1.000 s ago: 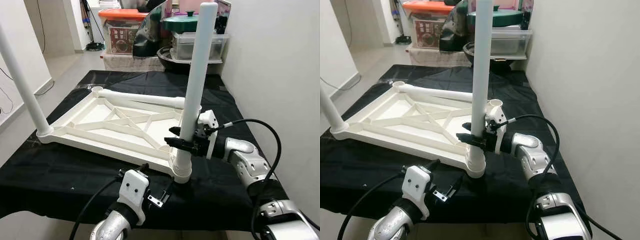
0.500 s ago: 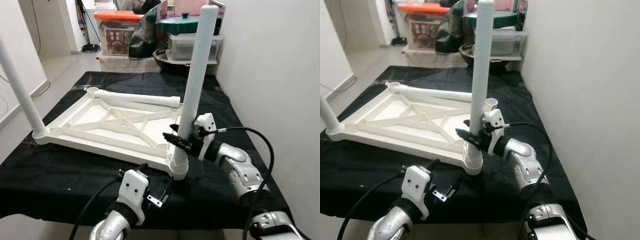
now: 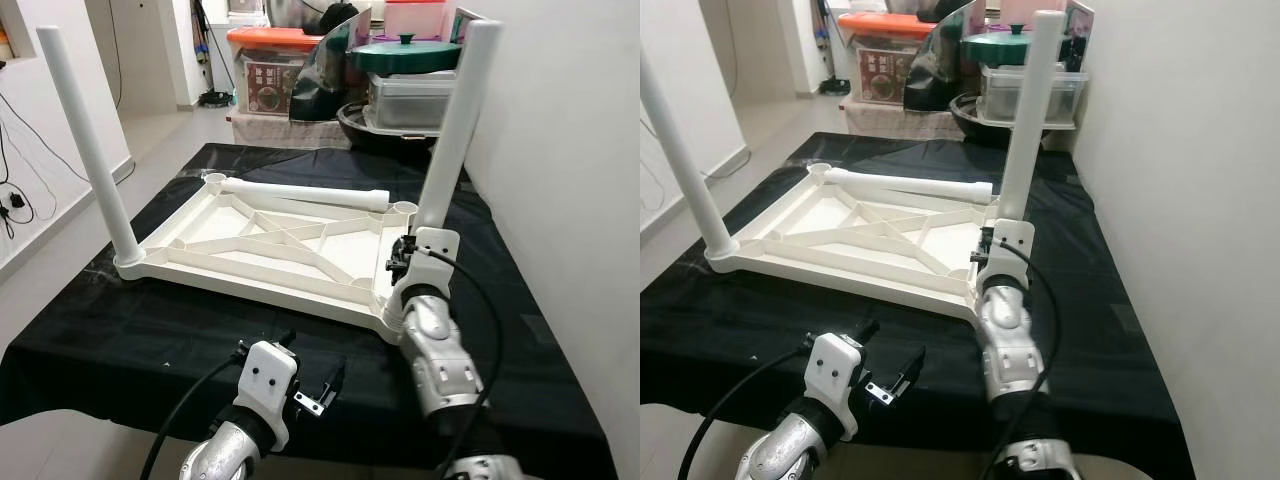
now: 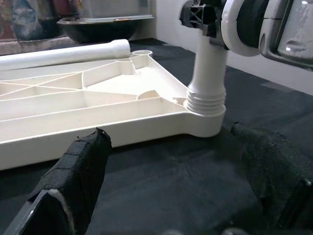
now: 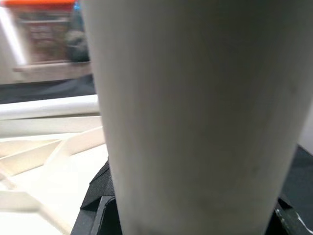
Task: Building children table
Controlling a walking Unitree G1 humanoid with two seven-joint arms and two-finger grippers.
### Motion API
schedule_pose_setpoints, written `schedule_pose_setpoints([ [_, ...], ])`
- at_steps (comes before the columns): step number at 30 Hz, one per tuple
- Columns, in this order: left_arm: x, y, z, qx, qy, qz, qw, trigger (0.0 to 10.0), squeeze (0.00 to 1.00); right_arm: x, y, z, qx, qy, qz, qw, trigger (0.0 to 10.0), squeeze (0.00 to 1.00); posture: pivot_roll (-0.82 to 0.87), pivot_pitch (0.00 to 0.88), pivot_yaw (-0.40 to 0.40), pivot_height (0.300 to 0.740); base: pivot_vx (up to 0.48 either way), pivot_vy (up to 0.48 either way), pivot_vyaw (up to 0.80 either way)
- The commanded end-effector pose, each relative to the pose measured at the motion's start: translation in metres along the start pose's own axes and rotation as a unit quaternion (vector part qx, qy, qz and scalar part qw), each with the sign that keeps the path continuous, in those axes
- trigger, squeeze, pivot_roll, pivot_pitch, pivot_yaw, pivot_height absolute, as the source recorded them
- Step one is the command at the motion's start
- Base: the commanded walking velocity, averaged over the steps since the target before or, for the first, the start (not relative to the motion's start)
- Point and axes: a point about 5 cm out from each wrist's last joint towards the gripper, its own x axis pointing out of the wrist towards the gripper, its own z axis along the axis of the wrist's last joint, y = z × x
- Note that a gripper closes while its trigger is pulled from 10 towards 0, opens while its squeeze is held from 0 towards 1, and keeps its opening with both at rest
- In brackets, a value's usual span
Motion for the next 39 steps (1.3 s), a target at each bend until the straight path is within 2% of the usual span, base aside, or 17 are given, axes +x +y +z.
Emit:
schedule_pose_setpoints([
  [1, 0.001, 0.000, 0.000, 0.006, -0.002, -0.002, 1.000, 10.0, 0.00, -0.004, -0.014, -0.024, 0.025, 0.067, -0.089, 0.993, 0.0, 0.00, 0.07, 0.000, -0.040, 0.740, 0.000, 0.000, 0.00],
  [4, 0.001, 0.000, 0.001, 0.006, -0.005, -0.002, 1.000, 10.0, 0.00, -0.009, -0.003, -0.022, 0.039, 0.068, -0.082, 0.994, 0.0, 0.00, 0.07, 0.000, -0.039, 0.740, 0.000, 0.000, 0.00],
  [5, 0.001, 0.000, 0.001, 0.005, -0.007, -0.002, 1.000, 10.0, 0.00, -0.011, 0.001, -0.020, 0.036, 0.061, -0.067, 0.995, 9.5, 0.00, 0.07, 0.000, -0.038, 0.740, 0.000, 0.000, 0.00],
  [10, 0.001, 0.000, 0.001, 0.005, -0.008, -0.004, 1.000, 10.0, 0.00, -0.012, 0.006, -0.015, 0.028, 0.045, -0.043, 0.998, 10.0, 0.00, 0.06, 0.000, -0.034, 0.740, 0.000, 0.000, 0.00],
  [11, 0.001, 0.000, 0.001, 0.004, -0.008, -0.005, 1.000, 10.0, 0.00, -0.012, 0.007, -0.011, 0.032, 0.034, -0.019, 0.999, 10.0, 1.00, 0.06, 0.000, -0.033, 0.740, 0.000, 0.000, 0.00],
  [14, 0.001, 0.000, 0.001, 0.004, -0.007, -0.006, 1.000, 10.0, 0.00, -0.010, 0.008, -0.006, 0.032, 0.016, 0.017, 0.999, 10.0, 1.00, 0.06, 0.000, -0.031, 0.740, 0.000, 0.000, 0.00],
  [15, 0.002, 0.001, 0.000, 0.004, -0.007, -0.006, 1.000, 10.0, 0.00, -0.009, 0.009, -0.006, 0.030, 0.009, 0.048, 0.998, 10.0, 0.91, 0.06, 0.000, -0.031, 0.740, 0.000, 0.000, 0.00],
  [16, 0.002, 0.001, 0.000, 0.005, -0.006, -0.007, 1.000, 10.0, 0.00, -0.007, 0.008, -0.005, 0.038, 0.006, 0.075, 0.996, 10.0, 0.00, 0.06, 0.000, -0.031, 0.740, 0.000, 0.000, 0.00],
  [21, 0.002, 0.001, -0.001, 0.005, -0.006, -0.007, 1.000, 10.0, 0.00, -0.004, 0.002, -0.002, 0.058, -0.006, 0.133, 0.989, 10.0, 0.00, 0.05, 0.000, -0.029, 0.740, 0.000, 0.000, 0.00],
  [23, 0.003, 0.001, -0.001, 0.004, -0.006, -0.007, 1.000, 10.0, 0.00, 0.001, -0.011, 0.009, 0.057, -0.050, 0.245, 0.967, 10.0, 0.00, 0.05, 0.000, -0.033, 0.740, 0.000, 0.000, 0.00],
  [31, 0.005, 0.000, -0.001, 0.003, -0.009, -0.008, 1.000, 10.0, 0.00, 0.014, -0.029, 0.018, 0.017, -0.041, 0.404, 0.914, 10.0, 0.00, 0.04, 0.000, -0.035, 0.740, 0.000, 0.000, 0.00],
  [33, 0.006, 0.000, 0.000, -0.003, -0.014, -0.011, 1.000, 10.0, 0.00, 0.020, -0.029, 0.023, 0.026, -0.010, 0.488, 0.873, 10.0, 0.00, 0.05, 0.000, -0.038, 0.740, 0.000, 0.000, 0.00],
  [34, 0.006, 0.000, 0.000, -0.003, -0.014, -0.011, 1.000, 10.0, 0.00, 0.020, -0.029, 0.023, 0.026, -0.010, 0.488, 0.873, 10.0, 0.00, 0.05, 0.000, -0.038, 0.740, 0.000, 0.000, 0.00],
  [35, 0.006, -0.001, 0.001, -0.005, -0.017, -0.014, 1.000, 10.0, 0.00, 0.021, -0.025, 0.025, 0.032, 0.007, 0.526, 0.850, 10.0, 0.00, 0.05, 0.000, -0.039, 0.740, 0.000, 0.000, 0.00],
  [37, 0.006, -0.001, 0.001, -0.005, -0.017, -0.014, 1.000, 10.0, 0.00, 0.021, -0.025, 0.025, 0.032, 0.007, 0.526, 0.850, 10.0, 0.00, 0.05, 0.000, -0.039, 0.740, 0.000, 0.000, 0.00],
  [38, 0.007, -0.002, 0.002, -0.009, -0.021, -0.022, 0.999, 10.0, 0.00, 0.019, -0.013, 0.026, 0.025, 0.033, 0.608, 0.793, 10.0, 0.00, 0.07, 0.000, -0.045, 0.740, 0.000, 0.000, 0.00],
  [39, 0.007, -0.002, 0.002, -0.009, -0.021, -0.022, 0.999, 10.0, 0.00, 0.019, -0.013, 0.026, 0.025, 0.033, 0.608, 0.793, 10.0, 0.00, 0.07, 0.000, -0.045, 0.740, 0.000, 0.000, 0.00],
])
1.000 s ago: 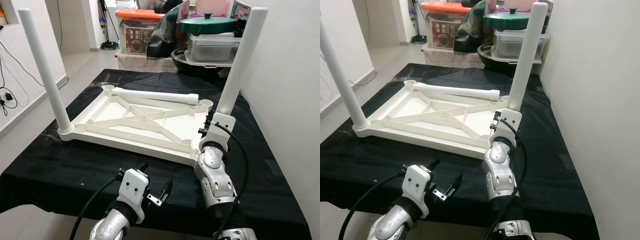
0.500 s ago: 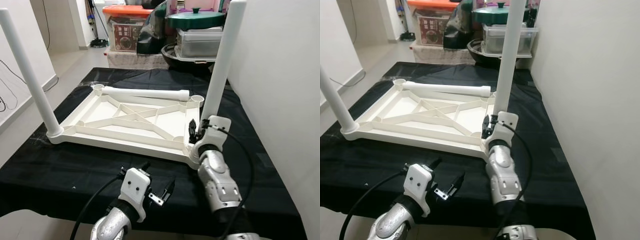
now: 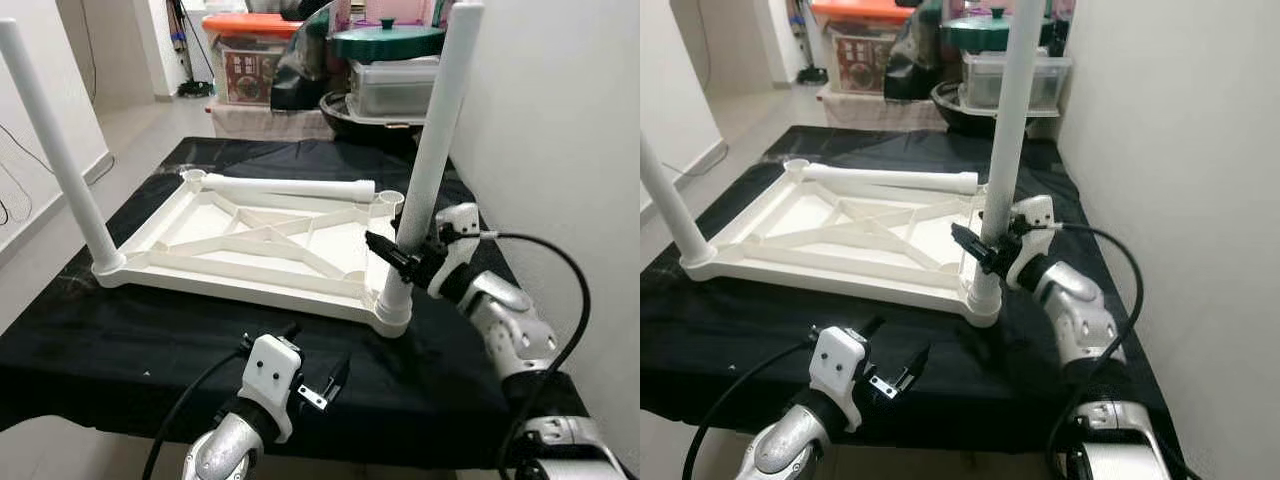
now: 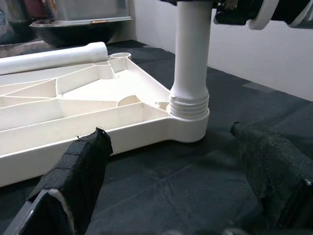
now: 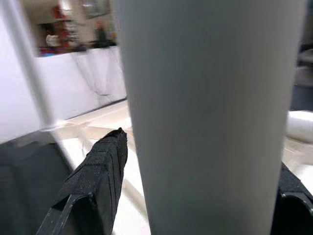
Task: Building children table
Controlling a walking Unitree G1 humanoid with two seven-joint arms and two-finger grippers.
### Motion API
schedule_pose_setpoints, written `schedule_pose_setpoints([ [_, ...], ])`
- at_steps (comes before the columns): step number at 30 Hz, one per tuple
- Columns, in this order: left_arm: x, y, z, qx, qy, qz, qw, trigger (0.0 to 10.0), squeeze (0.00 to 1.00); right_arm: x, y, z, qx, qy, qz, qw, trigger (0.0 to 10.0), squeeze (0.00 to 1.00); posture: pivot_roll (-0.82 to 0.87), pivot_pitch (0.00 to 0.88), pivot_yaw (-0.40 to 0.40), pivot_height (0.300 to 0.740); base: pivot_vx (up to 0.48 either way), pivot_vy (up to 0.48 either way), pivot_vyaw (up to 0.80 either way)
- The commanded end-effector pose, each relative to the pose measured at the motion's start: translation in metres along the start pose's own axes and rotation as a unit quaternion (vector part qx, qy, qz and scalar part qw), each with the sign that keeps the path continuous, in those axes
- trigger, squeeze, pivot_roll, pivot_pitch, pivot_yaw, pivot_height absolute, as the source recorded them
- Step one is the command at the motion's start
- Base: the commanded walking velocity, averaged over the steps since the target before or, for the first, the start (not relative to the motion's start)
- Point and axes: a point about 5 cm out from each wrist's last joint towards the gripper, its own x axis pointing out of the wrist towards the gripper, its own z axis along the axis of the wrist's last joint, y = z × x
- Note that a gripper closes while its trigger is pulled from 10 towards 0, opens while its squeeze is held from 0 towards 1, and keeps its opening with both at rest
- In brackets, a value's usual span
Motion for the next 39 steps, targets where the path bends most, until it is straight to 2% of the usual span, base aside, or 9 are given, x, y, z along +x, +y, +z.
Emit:
schedule_pose_setpoints([
  [1, 0.001, -0.002, 0.000, -0.009, -0.006, -0.006, 1.000, 10.0, 0.00, 0.010, 0.013, -0.006, 0.015, 0.014, 0.067, 0.998, 10.0, 0.00, 0.07, 0.000, -0.045, 0.740, 0.000, 0.000, 0.00],
  [4, 0.001, -0.005, 0.002, -0.013, -0.013, -0.016, 1.000, 10.0, 0.00, 0.023, 0.026, -0.010, 0.012, 0.057, 0.190, 0.980, 10.0, 0.00, 0.09, 0.000, -0.051, 0.740, 0.000, 0.000, 0.00],
  [13, 0.000, -0.007, 0.002, -0.015, -0.013, -0.018, 1.000, 10.0, 0.00, 0.030, 0.037, -0.016, 0.027, 0.066, 0.264, 0.962, 9.2, 0.00, 0.10, 0.000, -0.055, 0.740, 0.000, 0.000, 0.00],
  [14, 0.000, -0.007, 0.002, -0.015, -0.013, -0.019, 1.000, 10.0, 0.00, 0.032, 0.038, -0.016, 0.029, 0.062, 0.268, 0.961, 2.5, 0.00, 0.09, 0.000, -0.053, 0.740, 0.000, 0.000, 0.00],
  [15, 0.000, -0.008, 0.002, -0.016, -0.013, -0.020, 1.000, 10.0, 0.00, 0.033, 0.039, -0.017, 0.036, 0.059, 0.273, 0.959, 0.0, 0.00, 0.09, 0.000, -0.053, 0.740, 0.000, 0.000, 0.00],
  [22, 0.000, -0.009, 0.001, -0.016, -0.013, -0.021, 1.000, 10.0, 0.00, 0.035, 0.039, -0.021, 0.033, 0.045, 0.245, 0.968, 0.0, 0.00, 0.09, 0.000, -0.058, 0.740, 0.000, 0.000, 0.00],
  [33, -0.001, -0.006, -0.002, -0.016, -0.008, -0.016, 1.000, 10.0, 0.00, 0.026, 0.010, -0.037, -0.023, 0.038, -0.104, 0.994, 0.0, 0.00, 0.06, 0.000, -0.037, 0.740, 0.000, 0.000, 0.00],
  [37, -0.001, -0.006, -0.003, -0.015, -0.005, -0.019, 1.000, 10.0, 0.00, 0.009, -0.006, -0.045, -0.025, 0.042, -0.330, 0.943, 0.0, 0.00, 0.06, 0.000, -0.035, 0.740, 0.000, 0.000, 0.00],
  [39, 0.000, -0.005, -0.002, -0.013, -0.005, -0.020, 1.000, 10.0, 0.00, -0.007, -0.004, -0.048, -0.005, 0.025, -0.496, 0.868, 0.0, 0.00, 0.06, 0.000, -0.036, 0.740, 0.000, 0.000, 0.00],
])
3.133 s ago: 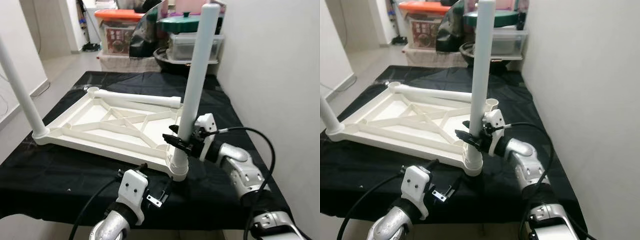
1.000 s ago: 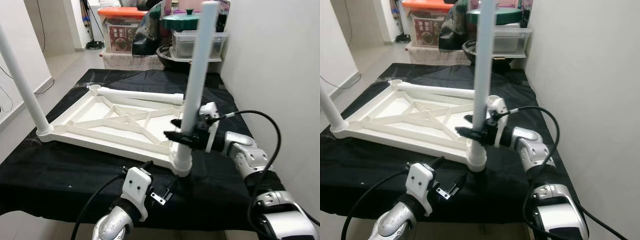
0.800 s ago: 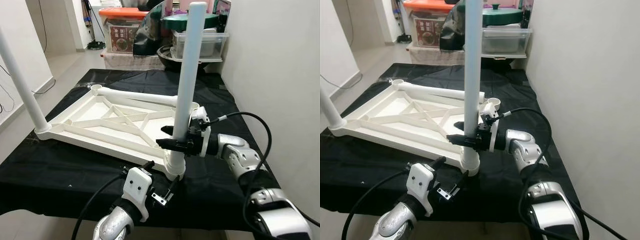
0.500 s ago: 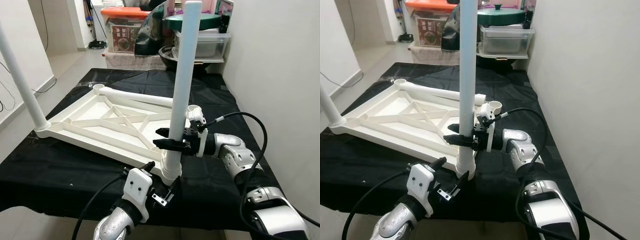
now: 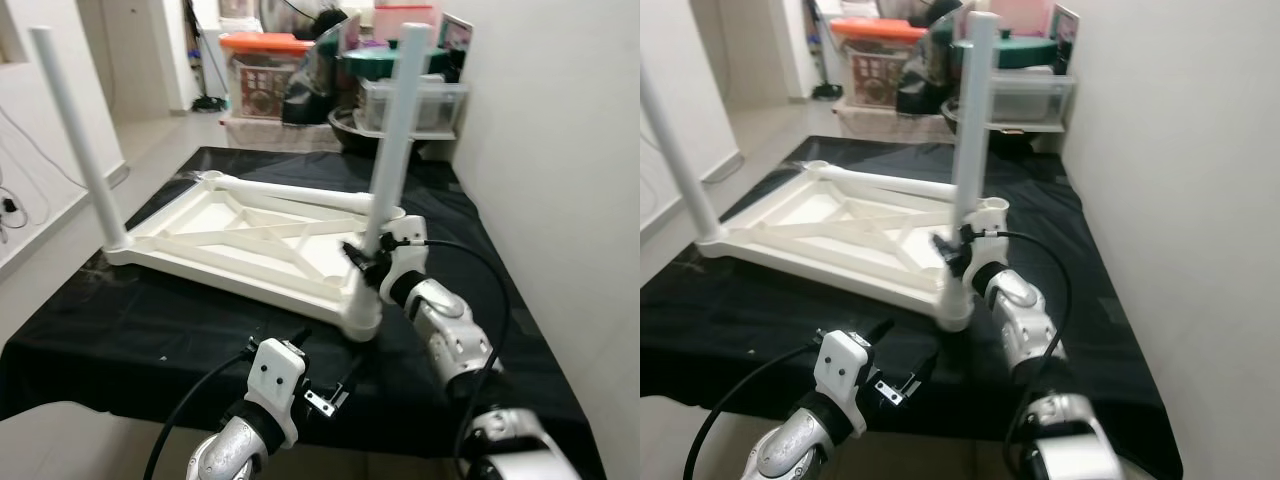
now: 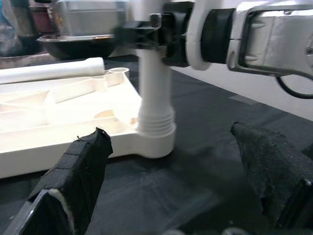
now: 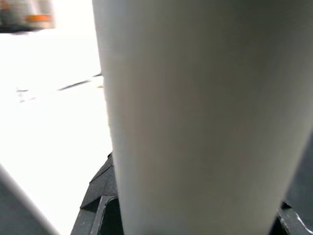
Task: Building children table
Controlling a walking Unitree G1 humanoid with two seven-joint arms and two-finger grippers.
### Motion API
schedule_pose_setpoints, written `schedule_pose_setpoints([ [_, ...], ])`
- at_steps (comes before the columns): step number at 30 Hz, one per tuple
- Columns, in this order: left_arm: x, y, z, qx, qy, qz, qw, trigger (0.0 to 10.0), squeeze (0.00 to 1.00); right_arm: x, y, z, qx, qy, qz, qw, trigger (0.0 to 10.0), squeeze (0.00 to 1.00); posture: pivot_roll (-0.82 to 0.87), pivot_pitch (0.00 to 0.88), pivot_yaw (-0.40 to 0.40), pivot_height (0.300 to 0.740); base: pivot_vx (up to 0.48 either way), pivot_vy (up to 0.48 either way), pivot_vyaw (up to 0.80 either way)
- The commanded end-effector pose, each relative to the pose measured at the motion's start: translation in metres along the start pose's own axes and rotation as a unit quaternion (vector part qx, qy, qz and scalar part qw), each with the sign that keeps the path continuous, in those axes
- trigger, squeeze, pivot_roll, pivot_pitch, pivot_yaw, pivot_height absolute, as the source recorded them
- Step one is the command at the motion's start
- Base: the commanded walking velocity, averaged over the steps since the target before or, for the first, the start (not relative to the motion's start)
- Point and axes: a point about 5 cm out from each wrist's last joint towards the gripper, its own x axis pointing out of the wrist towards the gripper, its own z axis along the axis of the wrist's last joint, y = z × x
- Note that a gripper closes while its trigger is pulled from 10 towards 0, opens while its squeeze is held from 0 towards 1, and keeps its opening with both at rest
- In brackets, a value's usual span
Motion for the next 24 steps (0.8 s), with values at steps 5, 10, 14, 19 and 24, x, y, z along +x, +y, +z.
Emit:
schedule_pose_setpoints([
  [5, 0.001, 0.001, -0.001, 0.003, 0.001, 0.000, 1.000, 10.0, 0.00, -0.024, -0.022, -0.017, 0.037, 0.024, -0.245, 0.968, 0.0, 0.00, 0.06, 0.000, -0.037, 0.740, 0.000, 0.000, 0.00],
  [10, 0.001, 0.001, -0.001, 0.004, 0.000, 0.000, 1.000, 10.0, 0.00, -0.021, -0.008, -0.018, 0.073, 0.024, -0.285, 0.956, 0.0, 0.00, 0.06, 0.000, -0.037, 0.740, 0.000, 0.000, 0.00],
  [14, 0.002, 0.000, -0.001, 0.004, -0.001, 0.000, 1.000, 10.0, 0.00, -0.017, 0.004, -0.014, 0.082, 0.014, -0.285, 0.955, 10.0, 0.00, 0.06, 0.000, -0.035, 0.740, 0.000, 0.000, 0.00],
  [19, 0.002, -0.001, -0.001, 0.002, 0.000, 0.000, 1.000, 10.0, 0.00, -0.018, 0.004, -0.008, 0.057, -0.015, -0.227, 0.972, 10.0, 1.00, 0.04, 0.000, -0.035, 0.740, 0.000, 0.000, 0.00],
  [24, 0.001, 0.000, -0.001, 0.000, 0.001, 0.000, 1.000, 10.0, 0.00, -0.016, -0.007, -0.001, 0.065, -0.051, -0.170, 0.982, 10.0, 0.31, 0.03, 0.000, -0.025, 0.740, 0.000, 0.000, 0.00],
])
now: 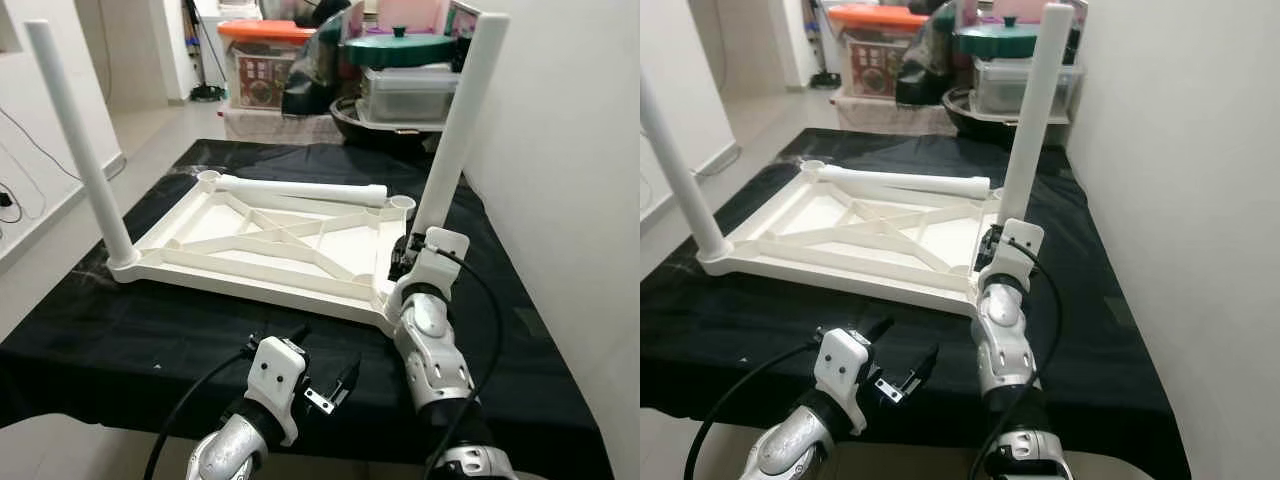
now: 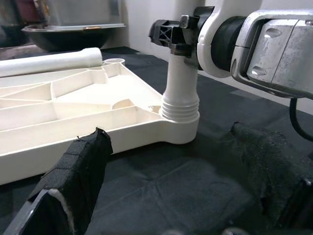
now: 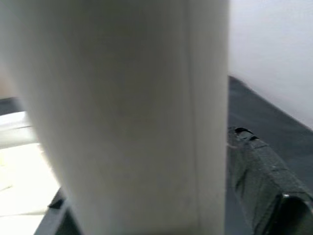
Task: Building children table
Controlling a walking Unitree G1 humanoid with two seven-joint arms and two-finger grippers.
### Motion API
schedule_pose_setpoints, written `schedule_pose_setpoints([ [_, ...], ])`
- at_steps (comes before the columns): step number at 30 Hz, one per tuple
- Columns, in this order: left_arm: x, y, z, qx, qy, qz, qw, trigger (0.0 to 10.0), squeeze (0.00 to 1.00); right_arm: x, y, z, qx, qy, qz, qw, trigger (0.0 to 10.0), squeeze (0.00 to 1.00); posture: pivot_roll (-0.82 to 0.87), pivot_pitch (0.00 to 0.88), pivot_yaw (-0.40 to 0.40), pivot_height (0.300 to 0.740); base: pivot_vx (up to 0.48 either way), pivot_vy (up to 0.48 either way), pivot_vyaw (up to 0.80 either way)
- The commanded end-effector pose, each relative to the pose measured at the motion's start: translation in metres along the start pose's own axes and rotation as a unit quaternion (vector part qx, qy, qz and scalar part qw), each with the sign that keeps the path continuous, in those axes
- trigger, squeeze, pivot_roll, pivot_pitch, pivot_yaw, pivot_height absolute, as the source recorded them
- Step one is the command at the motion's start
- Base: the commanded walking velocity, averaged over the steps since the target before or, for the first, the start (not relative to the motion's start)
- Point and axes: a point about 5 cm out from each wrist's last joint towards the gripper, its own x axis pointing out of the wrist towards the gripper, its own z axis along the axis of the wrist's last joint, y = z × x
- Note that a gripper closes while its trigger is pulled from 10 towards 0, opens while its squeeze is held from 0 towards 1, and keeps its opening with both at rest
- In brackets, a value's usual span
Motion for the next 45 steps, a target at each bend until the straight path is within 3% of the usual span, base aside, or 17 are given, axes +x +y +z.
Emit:
schedule_pose_setpoints([
  [1, -0.001, 0.000, -0.003, -0.002, 0.005, 0.001, 1.000, 10.0, 0.00, 0.006, -0.010, 0.006, 0.026, -0.017, 0.039, 0.999, 10.0, 0.00, 0.03, 0.000, -0.022, 0.740, 0.000, 0.000, 0.00],
  [6, 0.000, 0.001, -0.003, -0.002, 0.005, 0.000, 1.000, 10.0, 0.00, 0.013, -0.012, 0.010, 0.052, 0.003, 0.209, 0.977, 10.0, 0.00, 0.03, 0.000, -0.025, 0.740, 0.000, 0.000, 0.00],
  [8, 0.000, 0.001, -0.003, -0.002, 0.005, 0.000, 1.000, 10.0, 0.00, 0.013, -0.012, 0.010, 0.052, 0.003, 0.209, 0.977, 10.0, 0.00, 0.03, 0.000, -0.025, 0.740, 0.000, 0.000, 0.00],
  [11, 0.002, 0.002, -0.003, 0.000, 0.003, -0.001, 1.000, 10.0, 0.00, 0.008, -0.008, 0.011, 0.056, 0.065, 0.439, 0.894, 10.0, 0.00, 0.05, 0.000, -0.030, 0.740, 0.000, 0.000, 0.00],
  [12, 0.002, 0.002, -0.003, 0.000, 0.003, -0.001, 1.000, 10.0, 0.00, 0.008, -0.008, 0.011, 0.056, 0.065, 0.439, 0.894, 10.0, 0.00, 0.05, 0.000, -0.030, 0.740, 0.000, 0.000, 0.00],
  [16, 0.003, 0.002, -0.003, 0.003, 0.003, -0.002, 1.000, 10.0, 0.00, 0.009, 0.003, 0.018, 0.040, 0.092, 0.546, 0.832, 10.0, 0.00, 0.07, 0.000, -0.044, 0.740, 0.000, 0.000, 0.00],
  [17, 0.003, 0.002, -0.003, 0.003, 0.003, -0.002, 1.000, 10.0, 0.00, 0.009, 0.003, 0.018, 0.040, 0.092, 0.546, 0.832, 10.0, 0.00, 0.07, 0.000, -0.044, 0.740, 0.000, 0.000, 0.00],
  [21, 0.004, 0.002, -0.003, 0.005, 0.001, -0.002, 1.000, 10.0, 0.00, 0.007, 0.015, 0.025, 0.024, 0.107, 0.643, 0.758, 10.0, 0.00, 0.07, 0.000, -0.048, 0.740, 0.000, 0.000, 0.00],
  [28, 0.004, 0.002, -0.003, 0.005, 0.000, -0.002, 1.000, 10.0, 0.00, 0.005, 0.022, 0.032, 0.021, 0.112, 0.700, 0.705, 10.0, 0.00, 0.07, 0.000, -0.042, 0.740, 0.000, 0.000, 0.00],
  [29, 0.004, 0.001, -0.003, 0.005, 0.000, -0.003, 1.000, 10.0, 0.00, 0.004, 0.023, 0.032, 0.016, 0.112, 0.708, 0.698, 4.2, 0.00, 0.06, 0.000, -0.041, 0.740, 0.000, 0.000, 0.00],
  [30, 0.004, 0.001, -0.003, 0.005, 0.000, -0.004, 1.000, 10.0, 0.00, 0.003, 0.024, 0.031, 0.004, 0.111, 0.711, 0.694, 0.0, 0.00, 0.06, 0.000, -0.044, 0.740, 0.000, 0.000, 0.00],
  [36, 0.003, 0.000, -0.004, 0.004, 0.001, -0.004, 1.000, 10.0, 0.00, 0.002, 0.025, 0.024, -0.018, 0.106, 0.697, 0.709, 0.0, 0.00, 0.06, 0.000, -0.034, 0.740, 0.000, 0.000, 0.00],
  [38, 0.003, 0.000, -0.005, 0.004, 0.002, -0.006, 1.000, 10.0, 0.00, 0.002, 0.026, 0.019, -0.031, 0.089, 0.675, 0.732, 0.0, 0.00, 0.06, 0.000, -0.035, 0.740, 0.000, 0.000, 0.00],
  [40, 0.002, 0.000, -0.005, 0.004, 0.004, -0.006, 1.000, 10.0, 0.00, 0.005, 0.025, 0.015, -0.041, 0.071, 0.622, 0.779, 0.0, 0.00, 0.06, 0.000, -0.032, 0.740, 0.000, 0.000, 0.00],
  [42, 0.002, 0.000, -0.006, 0.003, 0.005, -0.007, 1.000, 10.0, 0.00, 0.016, 0.019, 0.008, -0.044, 0.081, 0.514, 0.853, 0.0, 0.00, 0.06, 0.000, -0.036, 0.740, 0.000, 0.000, 0.00],
  [44, 0.003, 0.000, -0.006, 0.004, 0.005, -0.007, 1.000, 10.0, 0.00, 0.025, 0.008, 0.005, -0.043, 0.084, 0.413, 0.906, 0.0, 0.00, 0.06, 0.000, -0.042, 0.740, 0.000, 0.000, 0.00],
  [45, 0.003, 0.000, -0.006, 0.004, 0.005, -0.007, 1.000, 10.0, 0.00, 0.025, 0.008, 0.005, -0.043, 0.084, 0.413, 0.906, 0.0, 0.00, 0.06, 0.000, -0.042, 0.740, 0.000, 0.000, 0.00],
])
